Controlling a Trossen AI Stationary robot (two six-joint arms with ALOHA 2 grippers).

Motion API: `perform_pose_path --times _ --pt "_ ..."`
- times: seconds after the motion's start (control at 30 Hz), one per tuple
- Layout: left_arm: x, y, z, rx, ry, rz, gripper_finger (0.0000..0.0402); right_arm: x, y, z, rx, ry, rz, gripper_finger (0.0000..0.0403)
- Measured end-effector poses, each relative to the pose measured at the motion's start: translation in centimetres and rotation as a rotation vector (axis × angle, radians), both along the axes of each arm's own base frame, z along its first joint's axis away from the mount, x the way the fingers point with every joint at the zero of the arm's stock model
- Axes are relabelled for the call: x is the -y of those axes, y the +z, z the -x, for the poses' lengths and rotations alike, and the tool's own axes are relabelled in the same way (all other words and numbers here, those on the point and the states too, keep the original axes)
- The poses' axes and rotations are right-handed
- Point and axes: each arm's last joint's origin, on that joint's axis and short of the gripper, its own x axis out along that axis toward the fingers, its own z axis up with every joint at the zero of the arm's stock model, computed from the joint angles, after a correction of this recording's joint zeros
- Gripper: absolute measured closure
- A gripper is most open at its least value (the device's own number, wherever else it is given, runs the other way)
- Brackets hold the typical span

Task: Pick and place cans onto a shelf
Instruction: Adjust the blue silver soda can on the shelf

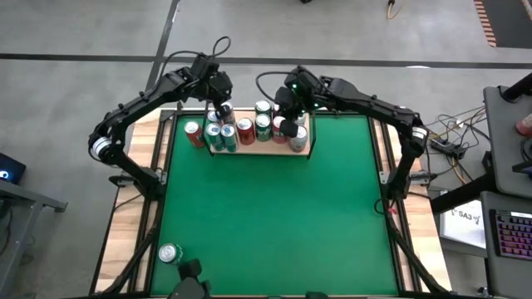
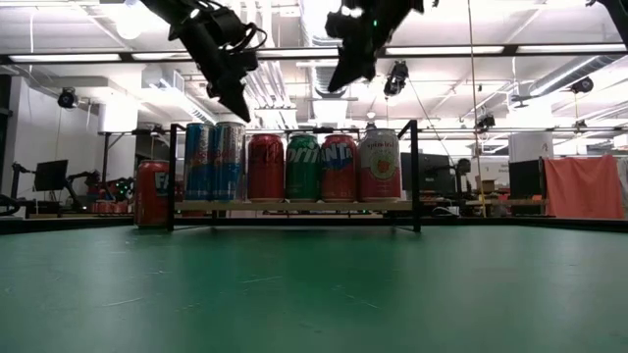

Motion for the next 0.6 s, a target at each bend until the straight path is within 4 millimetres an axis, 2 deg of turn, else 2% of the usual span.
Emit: perform_pose_path --times 0.17,0.33,0.6 --pt "0.5 -0.3 0.5 -0.067 -0.035 0.027 0.0402 1.3 -2.0 0.0 0.033 -0.023 -0.017 0.0394" --pt "0.9 -0.1 0.8 -0.075 -0.057 0.009 0.0402 2.0 -2.9 0.5 0.060 -0.013 -0.073 0.0394" --pt "0.9 -0.2 0.7 -0.078 -0.101 0.006 0.0402 2.2 -3.6 3.6 0.073 -0.052 -0.057 0.0394"
